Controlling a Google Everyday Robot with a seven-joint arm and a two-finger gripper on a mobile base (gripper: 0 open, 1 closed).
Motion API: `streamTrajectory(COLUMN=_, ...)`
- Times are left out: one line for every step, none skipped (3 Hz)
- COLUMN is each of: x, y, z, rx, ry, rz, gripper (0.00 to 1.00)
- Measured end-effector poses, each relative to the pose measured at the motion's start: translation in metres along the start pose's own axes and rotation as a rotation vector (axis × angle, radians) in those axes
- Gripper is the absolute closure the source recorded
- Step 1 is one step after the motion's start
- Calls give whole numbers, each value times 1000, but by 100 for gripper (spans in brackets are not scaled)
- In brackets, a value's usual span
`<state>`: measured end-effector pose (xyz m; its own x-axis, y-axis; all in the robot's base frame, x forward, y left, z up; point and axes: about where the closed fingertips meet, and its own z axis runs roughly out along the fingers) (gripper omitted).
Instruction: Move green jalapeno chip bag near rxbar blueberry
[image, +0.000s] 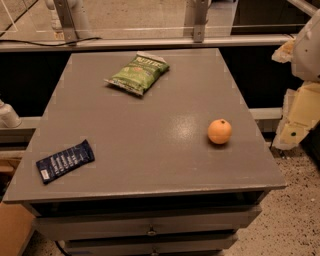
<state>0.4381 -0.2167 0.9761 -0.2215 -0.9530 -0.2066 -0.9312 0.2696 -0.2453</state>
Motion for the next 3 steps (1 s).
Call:
streamTrajectory(x=0, y=0, z=0, rx=0, ry=0, rz=0, gripper=0)
streamTrajectory(x=-21, y=-11, z=12, rx=7, ry=-86, rz=-40, gripper=0)
streamTrajectory(x=-60, y=-35, z=34, rx=15, ry=-233, rz=-101, gripper=0)
